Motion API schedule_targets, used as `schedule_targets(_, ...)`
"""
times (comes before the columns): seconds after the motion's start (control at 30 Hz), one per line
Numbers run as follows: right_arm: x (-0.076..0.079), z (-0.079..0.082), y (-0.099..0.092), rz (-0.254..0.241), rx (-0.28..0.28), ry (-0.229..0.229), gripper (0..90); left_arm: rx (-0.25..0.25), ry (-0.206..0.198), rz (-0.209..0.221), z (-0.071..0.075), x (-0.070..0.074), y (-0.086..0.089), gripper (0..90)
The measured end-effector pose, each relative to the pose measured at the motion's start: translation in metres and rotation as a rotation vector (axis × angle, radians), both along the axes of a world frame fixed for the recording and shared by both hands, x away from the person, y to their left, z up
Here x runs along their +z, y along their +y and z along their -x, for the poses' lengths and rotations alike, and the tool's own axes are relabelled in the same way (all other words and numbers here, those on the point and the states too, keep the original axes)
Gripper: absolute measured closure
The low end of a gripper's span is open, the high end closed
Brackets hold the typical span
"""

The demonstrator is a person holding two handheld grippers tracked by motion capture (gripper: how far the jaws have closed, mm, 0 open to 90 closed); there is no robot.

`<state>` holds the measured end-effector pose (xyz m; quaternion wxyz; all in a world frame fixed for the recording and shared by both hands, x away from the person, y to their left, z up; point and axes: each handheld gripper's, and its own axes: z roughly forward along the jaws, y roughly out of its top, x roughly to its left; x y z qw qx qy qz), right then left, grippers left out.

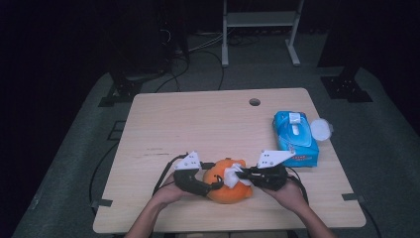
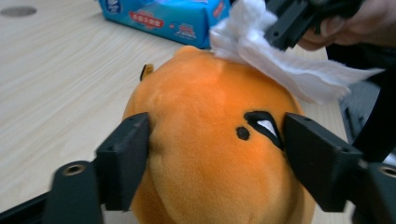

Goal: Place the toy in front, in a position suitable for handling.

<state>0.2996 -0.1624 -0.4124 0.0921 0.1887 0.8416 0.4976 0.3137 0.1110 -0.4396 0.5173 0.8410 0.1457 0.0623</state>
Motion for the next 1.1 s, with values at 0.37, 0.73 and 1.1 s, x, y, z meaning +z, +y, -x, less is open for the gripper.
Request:
schedule_targets(0.37, -0.011, -0.02, -0.023, -0.027, -0.119, 0.07, 84.7, -0.084, -0.132, -0.051, 0.015, 0.001, -0.01, 32.8)
schedule_targets(0.73, -0.003, -0.016, 0.003, -0.06, -0.068, 0.052, 84.6, -0.12, -0.204, -0.097, 0.023, 0.002, -0.014, 32.9)
schedule_targets(1.1, -0.008, -0.018, -0.008, -0.067, -0.118, 0.063, 84.5, -0.14, -0.206, -0.093, 0.022, 0.001, -0.015, 31.6)
